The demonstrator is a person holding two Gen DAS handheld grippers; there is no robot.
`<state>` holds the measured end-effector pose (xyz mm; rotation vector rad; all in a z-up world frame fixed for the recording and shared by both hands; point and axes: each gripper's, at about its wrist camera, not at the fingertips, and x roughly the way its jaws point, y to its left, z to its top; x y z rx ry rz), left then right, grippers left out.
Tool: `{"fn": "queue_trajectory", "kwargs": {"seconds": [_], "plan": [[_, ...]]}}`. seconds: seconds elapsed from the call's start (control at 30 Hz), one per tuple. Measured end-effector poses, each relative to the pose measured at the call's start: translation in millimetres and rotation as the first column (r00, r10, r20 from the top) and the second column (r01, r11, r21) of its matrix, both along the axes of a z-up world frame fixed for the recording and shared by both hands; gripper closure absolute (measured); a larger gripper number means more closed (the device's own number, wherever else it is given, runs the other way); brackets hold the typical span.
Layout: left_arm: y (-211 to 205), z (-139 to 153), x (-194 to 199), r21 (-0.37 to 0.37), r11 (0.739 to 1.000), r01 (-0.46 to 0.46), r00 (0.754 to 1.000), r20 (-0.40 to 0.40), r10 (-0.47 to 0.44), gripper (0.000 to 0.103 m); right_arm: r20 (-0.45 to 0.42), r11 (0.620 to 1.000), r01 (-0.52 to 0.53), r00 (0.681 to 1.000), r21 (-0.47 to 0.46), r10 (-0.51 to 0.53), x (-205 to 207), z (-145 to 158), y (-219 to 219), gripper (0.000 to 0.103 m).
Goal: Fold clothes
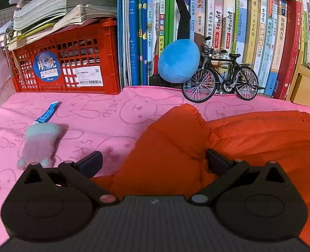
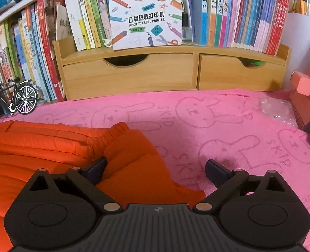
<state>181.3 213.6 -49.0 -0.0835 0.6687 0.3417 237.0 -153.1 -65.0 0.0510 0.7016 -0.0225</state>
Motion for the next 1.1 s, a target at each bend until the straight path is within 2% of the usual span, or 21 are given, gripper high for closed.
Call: {"fn": "queue_trajectory", "kwargs": {"seconds": [0.13,0.23,0.33,0.4,0.43,0.5,0.6,0.67,0.7,0.73,0.8,0.87,0.9,1.0,1.1], "plan": [[-1.1,0.0,0.3,0.008,1.0,-0.003,1.0,-0.001,0.003,0.0,0.006,0.999,0.033,0.999,0.017,-0.033,-0.2,0.1,-4.1,0.004],[-2.2,-0.1,0.8,0.014,1.0,-0.004,1.0,-0.003,0.004,0.0,0.027,0.996,0.093,0.995,-0.013,-0.092,-2.7,1.9,-3.6,0.002],[-1.1,-0.9,1.8,0.005,1.0,-0.002,1.0,-0.008,0.002,0.0,0.073,0.979,0.164,0.985,-0.121,-0.156,-7.2,6.5,5.6,0.001],[-0.7,-1.4,1.9,0.003,1.0,-0.002,1.0,-0.01,0.002,0.0,0.139,0.949,0.215,0.973,-0.233,-0.186,-14.8,13.1,20.0,0.002],[-0.6,-1.6,2.1,0.003,1.0,-0.003,1.0,-0.011,0.003,0.0,0.186,0.927,0.24,0.964,-0.286,-0.192,-21.1,17.6,29.1,0.006],[0.6,-2.0,2.2,-0.004,1.0,-0.003,1.0,-0.013,0.003,0.0,0.296,0.911,0.258,0.941,-0.321,-0.162,-39.7,28.7,47.8,0.009],[2.1,-2.4,1.6,-0.013,1.0,-0.003,1.0,-0.011,0.003,0.0,0.386,0.971,0.064,0.922,-0.229,0.031,-68.7,52.5,80.2,0.009],[1.8,-2.5,1.5,-0.012,1.0,-0.004,1.0,-0.01,0.004,0.0,0.373,0.983,-0.108,0.915,-0.148,0.156,-75.7,64.8,105.3,0.013],[1.9,-2.7,1.5,-0.013,1.0,-0.004,1.0,-0.01,0.004,0.0,0.354,0.979,-0.174,0.914,-0.103,0.2,-74.9,66.4,117.4,0.021],[2.0,-2.8,1.5,-0.013,1.0,-0.005,1.0,-0.01,0.004,0.0,0.333,0.972,-0.229,0.913,-0.056,0.235,-72.7,66.2,129.2,0.035],[2.3,-2.6,1.8,-0.015,1.0,-0.005,1.0,-0.011,0.005,0.0,0.289,0.949,-0.315,0.91,0.019,0.297,-66.8,62.9,152.0,0.049],[2.7,-2.5,1.8,-0.019,1.0,-0.006,1.0,-0.01,0.006,0.0,0.22,0.94,-0.342,0.917,0.001,0.334,-57.3,47.1,172.6,0.06],[3.4,-2.5,1.4,-0.023,1.0,-0.006,1.0,-0.007,0.006,0.0,0.193,0.94,-0.337,0.921,-0.043,0.339,-53.4,38.0,179.0,0.067],[4.4,-2.2,0.6,-0.032,0.999,-0.007,1.0,-0.003,0.007,0.0,0.174,0.937,-0.283,0.931,-0.207,0.32,-45.1,21.5,182.5,0.069],[4.3,-1.8,0.4,-0.033,0.999,-0.005,1.0,-0.002,0.005,0.0,0.169,0.945,-0.176,0.959,-0.276,0.228,-32.3,18.9,155.4,0.069]]}}
